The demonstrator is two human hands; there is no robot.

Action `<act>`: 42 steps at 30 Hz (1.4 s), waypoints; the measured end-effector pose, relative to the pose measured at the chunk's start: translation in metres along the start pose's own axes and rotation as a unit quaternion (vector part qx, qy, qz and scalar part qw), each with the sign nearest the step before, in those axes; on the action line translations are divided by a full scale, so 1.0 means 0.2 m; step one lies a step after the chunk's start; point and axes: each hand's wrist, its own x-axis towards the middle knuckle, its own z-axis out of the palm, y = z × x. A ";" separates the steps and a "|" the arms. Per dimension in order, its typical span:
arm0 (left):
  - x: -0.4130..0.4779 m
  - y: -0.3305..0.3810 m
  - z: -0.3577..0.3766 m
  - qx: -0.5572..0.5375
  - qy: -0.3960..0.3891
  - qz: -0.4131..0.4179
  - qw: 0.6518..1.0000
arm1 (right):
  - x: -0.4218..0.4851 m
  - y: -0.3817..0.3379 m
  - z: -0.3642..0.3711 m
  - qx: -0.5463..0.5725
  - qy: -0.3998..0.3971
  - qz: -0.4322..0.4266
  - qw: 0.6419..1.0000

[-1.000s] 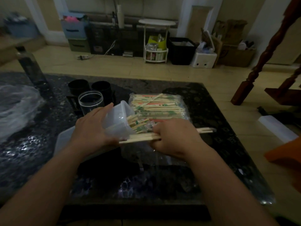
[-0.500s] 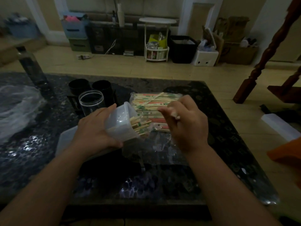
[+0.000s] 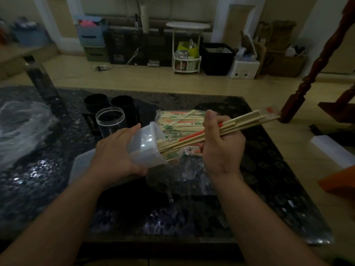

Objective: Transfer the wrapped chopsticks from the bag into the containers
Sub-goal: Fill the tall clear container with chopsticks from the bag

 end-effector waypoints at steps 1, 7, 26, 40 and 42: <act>0.00 0.00 0.00 -0.003 0.001 0.000 1.000 | 0.00 0.01 0.00 -0.008 -0.012 0.005 1.000; 0.00 0.01 -0.01 -0.005 -0.005 -0.001 1.000 | 0.01 0.07 0.03 0.008 -0.120 0.176 0.977; 0.00 0.02 -0.02 0.000 -0.009 -0.008 1.000 | 0.01 0.15 0.01 -0.168 -0.245 0.160 0.941; 0.01 0.01 -0.02 0.005 0.001 -0.021 1.000 | 0.11 0.24 -0.13 -0.367 -0.247 0.159 0.883; 0.01 0.01 -0.02 0.000 0.005 -0.026 1.000 | 0.10 0.29 -0.15 -0.456 -0.311 0.169 0.817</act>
